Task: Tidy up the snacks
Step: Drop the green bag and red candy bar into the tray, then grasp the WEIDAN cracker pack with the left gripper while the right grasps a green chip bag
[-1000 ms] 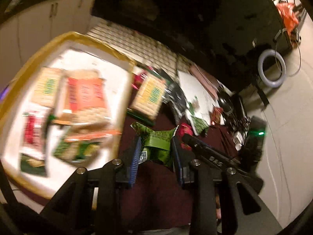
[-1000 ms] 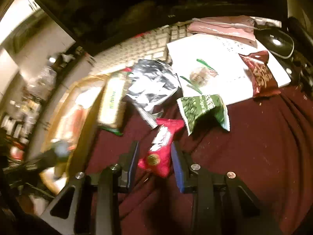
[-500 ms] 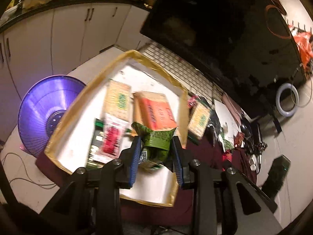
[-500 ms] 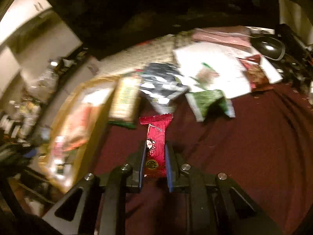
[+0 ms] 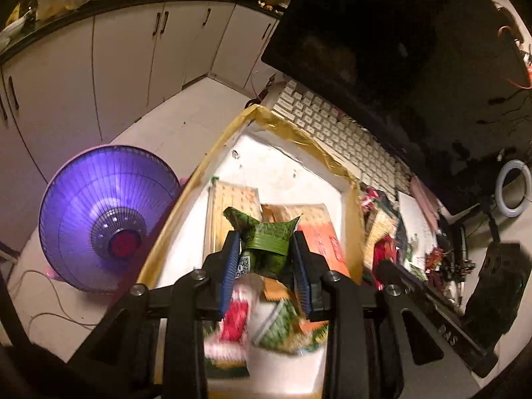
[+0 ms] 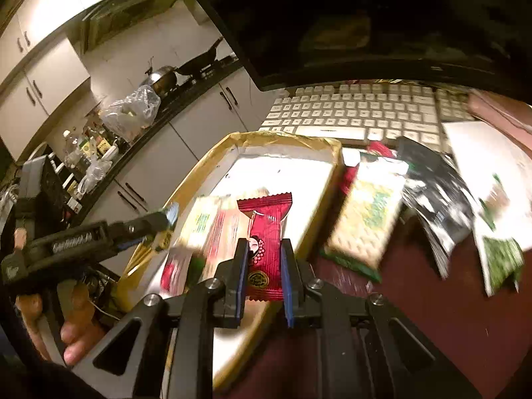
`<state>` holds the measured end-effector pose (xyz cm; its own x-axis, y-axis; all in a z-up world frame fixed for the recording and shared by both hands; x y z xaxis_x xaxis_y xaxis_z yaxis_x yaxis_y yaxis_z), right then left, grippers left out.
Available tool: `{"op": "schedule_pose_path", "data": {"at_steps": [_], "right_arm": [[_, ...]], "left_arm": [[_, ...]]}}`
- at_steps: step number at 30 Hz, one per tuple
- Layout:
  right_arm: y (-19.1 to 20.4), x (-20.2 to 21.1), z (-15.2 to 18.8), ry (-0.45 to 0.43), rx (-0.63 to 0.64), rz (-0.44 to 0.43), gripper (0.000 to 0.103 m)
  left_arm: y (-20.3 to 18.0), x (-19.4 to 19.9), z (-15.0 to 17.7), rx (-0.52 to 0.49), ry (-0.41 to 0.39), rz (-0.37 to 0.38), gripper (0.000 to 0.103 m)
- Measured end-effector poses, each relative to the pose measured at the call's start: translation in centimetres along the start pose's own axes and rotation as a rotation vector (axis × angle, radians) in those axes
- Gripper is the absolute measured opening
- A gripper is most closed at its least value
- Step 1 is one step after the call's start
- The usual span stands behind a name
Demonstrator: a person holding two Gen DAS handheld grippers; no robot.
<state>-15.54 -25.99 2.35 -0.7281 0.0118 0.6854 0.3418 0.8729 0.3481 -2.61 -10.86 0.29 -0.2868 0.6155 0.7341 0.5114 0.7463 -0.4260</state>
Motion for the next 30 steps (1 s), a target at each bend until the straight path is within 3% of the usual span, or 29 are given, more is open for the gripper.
{"op": "schedule_pose_path", "data": {"at_steps": [2,6,12,15,20,24,30], "right_arm": [[-0.1,-1.2,-0.5,0.020,-0.011,-0.002,0.016],[-0.3,-3.5,-0.9,0.063,-0.011,0.034,0.016],[-0.2,-4.2,-0.8,0.080,-0.012,0.028,0.020],[-0.4,-3.9,-0.9,0.075,-0.028,0.007,0.022],[-1.0,-1.2,-0.9,0.018,-0.066,-0.034,0.036],[-1.6,2.2,0.1,-0.033,-0.058,-0.041,0.046],[-5.7,6.8,3.4,-0.065,-0.137,-0.038,0.047]], "left_arm": [[0.0,-1.1,-0.5,-0.014,0.025,0.000,0.033],[0.1,-2.8,-0.6,-0.042,0.051,-0.071,0.034],[0.4,-3.0,-0.7,-0.041,0.045,-0.064,0.037],[0.3,-2.4,-0.6,-0.035,0.010,-0.038,0.049],[-0.5,0.4,-0.4,-0.027,-0.097,-0.018,0.073],[-2.5,2.4,1.0,-0.040,-0.130,0.028,0.075],[-7.4,2.8,4.6,-0.113,-0.093,0.125,0.078]]}}
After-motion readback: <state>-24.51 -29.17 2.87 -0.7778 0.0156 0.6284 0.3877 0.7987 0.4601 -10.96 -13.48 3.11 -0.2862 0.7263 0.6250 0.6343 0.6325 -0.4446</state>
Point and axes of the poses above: each gripper's, at about its wrist camera, not at the fingertips, and x roughly against the way its jaws point, y to its left, z to its underside, the point moved 3 cm from there along -x, roughly the way its jaws point, and after that the axes turned 2 degrees about z, right-handed, at the moved point
